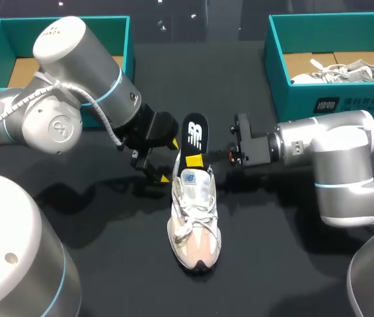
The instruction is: Take the shoe out of the shoebox, open the shoe tongue, remove and reinsert the insole, then place the shoe into the shoebox
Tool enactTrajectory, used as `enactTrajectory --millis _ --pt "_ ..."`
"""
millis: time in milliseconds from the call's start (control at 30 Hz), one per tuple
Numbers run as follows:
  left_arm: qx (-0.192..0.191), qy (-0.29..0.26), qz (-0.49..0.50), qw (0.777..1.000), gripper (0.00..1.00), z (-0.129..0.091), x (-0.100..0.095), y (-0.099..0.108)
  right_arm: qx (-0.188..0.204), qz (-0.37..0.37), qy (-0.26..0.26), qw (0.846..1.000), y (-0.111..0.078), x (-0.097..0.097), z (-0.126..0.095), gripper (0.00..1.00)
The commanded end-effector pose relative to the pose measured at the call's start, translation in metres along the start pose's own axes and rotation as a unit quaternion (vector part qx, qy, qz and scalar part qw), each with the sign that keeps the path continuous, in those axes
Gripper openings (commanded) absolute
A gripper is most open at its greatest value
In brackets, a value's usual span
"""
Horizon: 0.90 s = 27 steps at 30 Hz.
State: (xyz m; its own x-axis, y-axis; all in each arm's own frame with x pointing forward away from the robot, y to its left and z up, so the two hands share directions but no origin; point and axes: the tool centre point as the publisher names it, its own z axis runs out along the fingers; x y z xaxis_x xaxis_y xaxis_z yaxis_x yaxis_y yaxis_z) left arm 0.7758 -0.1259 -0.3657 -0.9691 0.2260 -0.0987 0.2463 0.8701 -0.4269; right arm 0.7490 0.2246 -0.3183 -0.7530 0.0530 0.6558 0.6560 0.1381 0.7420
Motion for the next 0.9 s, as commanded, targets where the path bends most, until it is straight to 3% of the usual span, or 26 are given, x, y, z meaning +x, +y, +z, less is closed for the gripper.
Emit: enactTrajectory --millis 33,300,367,400,500,900 --pt "0.0 0.0 0.001 1.0 1.0 0.001 0.0 0.0 0.007 -0.003 0.001 1.0 0.009 -0.002 -0.005 0.22" --pt "0.0 0.0 0.001 1.0 1.0 0.001 0.0 0.0 0.009 -0.011 0.003 1.0 0.022 -0.011 -0.007 0.18" --pt "0.0 0.0 0.001 1.0 1.0 0.001 0.0 0.0 0.011 -0.014 0.004 1.0 0.026 -0.012 -0.007 0.13" --pt "0.0 0.0 0.001 1.0 1.0 0.001 0.0 0.0 0.012 -0.015 0.004 1.0 0.027 -0.012 -0.007 0.0" --pt "0.0 0.0 0.001 1.0 1.0 0.001 0.0 0.0 0.015 -0.013 0.005 1.0 0.028 -0.014 -0.007 0.0" --pt "0.0 0.0 0.001 1.0 1.0 0.001 0.0 0.0 0.016 0.04 0.009 0.999 -0.009 -0.013 -0.001 0.0"
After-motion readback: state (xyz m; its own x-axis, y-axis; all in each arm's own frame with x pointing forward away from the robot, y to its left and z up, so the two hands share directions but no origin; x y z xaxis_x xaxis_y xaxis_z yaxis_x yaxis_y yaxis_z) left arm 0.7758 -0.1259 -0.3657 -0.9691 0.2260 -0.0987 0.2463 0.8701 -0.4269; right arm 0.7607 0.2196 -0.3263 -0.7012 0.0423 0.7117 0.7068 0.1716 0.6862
